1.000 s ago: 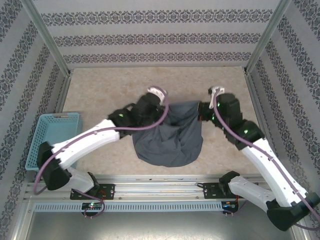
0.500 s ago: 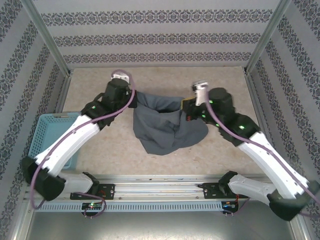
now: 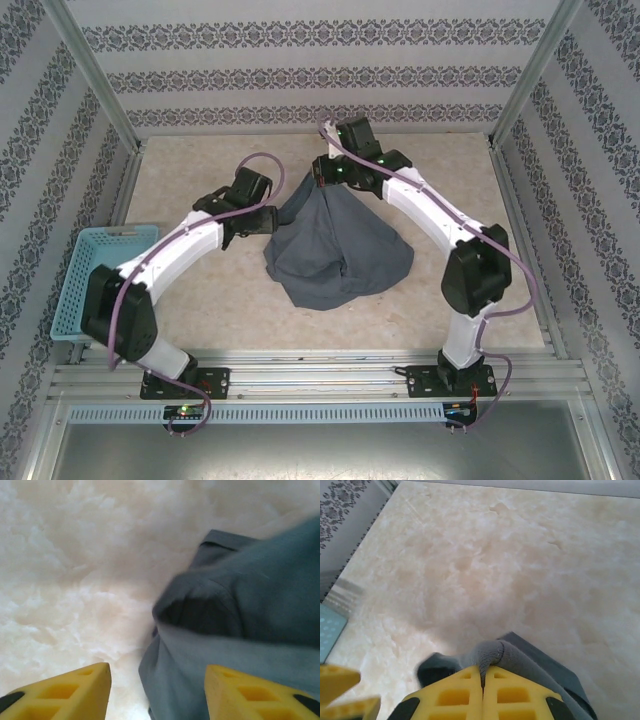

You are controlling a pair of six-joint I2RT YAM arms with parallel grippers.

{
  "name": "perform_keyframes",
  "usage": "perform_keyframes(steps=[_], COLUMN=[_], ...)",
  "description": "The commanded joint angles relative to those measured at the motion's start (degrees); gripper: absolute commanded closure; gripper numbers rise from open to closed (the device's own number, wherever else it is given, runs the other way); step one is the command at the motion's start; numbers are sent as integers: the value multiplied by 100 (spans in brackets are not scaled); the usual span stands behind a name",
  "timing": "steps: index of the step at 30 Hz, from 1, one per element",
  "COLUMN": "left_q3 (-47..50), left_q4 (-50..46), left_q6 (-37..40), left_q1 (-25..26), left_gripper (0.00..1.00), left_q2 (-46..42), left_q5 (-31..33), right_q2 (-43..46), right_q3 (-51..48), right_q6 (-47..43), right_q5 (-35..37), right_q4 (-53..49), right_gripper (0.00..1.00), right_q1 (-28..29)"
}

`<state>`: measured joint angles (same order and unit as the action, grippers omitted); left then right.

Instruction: Fold the inside-out t-shirt

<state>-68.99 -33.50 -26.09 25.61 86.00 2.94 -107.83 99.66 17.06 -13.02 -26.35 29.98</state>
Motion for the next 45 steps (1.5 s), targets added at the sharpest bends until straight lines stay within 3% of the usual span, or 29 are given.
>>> perform_keyframes(steps=[1,4,9,13,17,20,21,24,25,32,36,40,42,45], left_q3=[343,518,536,362,306,375,389,501,546,776,695,575,517,510], left_q4=[826,1357,1977,2072,2100,2108,2093,2100,2104,2200,2092,1982,1878,1783], left_q6=[69,68,112,69,57,49,44,-25,-64,-173,-144,-112,-101,-80], left_q1=[222,226,279,281,278,281,278,265,254,115,50,25,15,3], left_gripper=[38,34,23,24,43,68,75,93,97,100,100,100,100,100], left_q2=[-600,-398,38,472,654,608,575,379,293,-268,-384,-445,-468,-560], left_q5=[-854,-1520,-1951,-1962,-2014,-1966,-1925,-1743,-1704,-1682,-1698,-1681,-1670,-1637], right_q2=[-96,-90,-88,-121,-131,-123,-103,160,352,2137,2334,1903,1705,1636], right_q3=[347,359,299,260,254,248,223,-42,-267,-3073,-3944,-4069,-3981,-3913], right_q6=[-81,-6,68,147,231,359,390,217,115,153,545,751,798,748], right_q5=[-376,-460,-542,-623,-563,-551,-537,-76,189,810,1100,1520,1923,2286], right_q4=[-84,16,108,199,268,324,326,38,-96,277,586,653,506,421], right_gripper=[100,100,100,100,100,100,94,53,46,29,25,27,34,56], right_q1=[179,244,307,307,257,138,99,67,99,663,1012,1145,1126,1004])
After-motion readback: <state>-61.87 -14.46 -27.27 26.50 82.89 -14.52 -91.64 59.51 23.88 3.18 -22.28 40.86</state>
